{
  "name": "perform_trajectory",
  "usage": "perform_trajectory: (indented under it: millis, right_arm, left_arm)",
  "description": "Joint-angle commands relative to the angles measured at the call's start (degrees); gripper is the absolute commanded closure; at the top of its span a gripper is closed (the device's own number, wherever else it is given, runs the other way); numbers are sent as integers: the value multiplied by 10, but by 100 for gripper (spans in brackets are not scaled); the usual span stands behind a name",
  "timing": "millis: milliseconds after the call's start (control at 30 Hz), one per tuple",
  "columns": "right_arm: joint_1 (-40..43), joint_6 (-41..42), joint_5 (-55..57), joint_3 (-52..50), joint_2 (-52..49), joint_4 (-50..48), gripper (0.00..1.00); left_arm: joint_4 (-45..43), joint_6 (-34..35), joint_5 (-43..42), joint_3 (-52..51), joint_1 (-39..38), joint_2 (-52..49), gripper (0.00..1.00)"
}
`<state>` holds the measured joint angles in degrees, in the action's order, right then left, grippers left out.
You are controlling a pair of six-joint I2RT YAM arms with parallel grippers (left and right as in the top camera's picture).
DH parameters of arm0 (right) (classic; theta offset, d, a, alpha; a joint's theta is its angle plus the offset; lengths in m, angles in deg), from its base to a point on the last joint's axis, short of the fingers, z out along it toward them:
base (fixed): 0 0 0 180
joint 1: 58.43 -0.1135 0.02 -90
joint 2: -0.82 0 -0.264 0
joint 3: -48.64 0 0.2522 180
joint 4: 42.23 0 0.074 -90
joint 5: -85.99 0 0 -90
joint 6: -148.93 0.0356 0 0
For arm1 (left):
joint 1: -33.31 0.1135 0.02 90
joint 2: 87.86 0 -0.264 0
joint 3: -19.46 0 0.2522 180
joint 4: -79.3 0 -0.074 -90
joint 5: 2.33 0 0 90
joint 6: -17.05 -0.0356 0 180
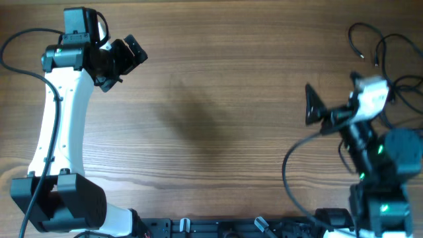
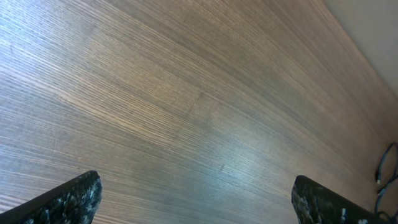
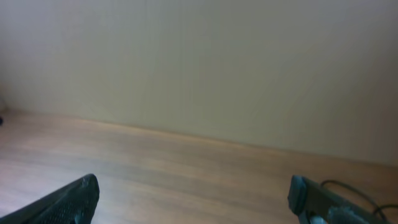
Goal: Untangle cables
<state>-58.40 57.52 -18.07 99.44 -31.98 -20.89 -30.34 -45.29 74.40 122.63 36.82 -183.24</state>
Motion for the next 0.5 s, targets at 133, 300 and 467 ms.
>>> perform_trajectory:
  millis: [133,300,467]
  right_arm:
    - [-2,-1,47,-196,193,-71,0]
    - [-2,1,46,-290,281,-107,0]
    - [-2,1,42,-338,327,-111,0]
  left_arm:
    - [-2,-9,3,2,2,-3,0]
    - [-2,-9,3,2,2,-3,0]
    - [-2,-9,3,2,2,-3,0]
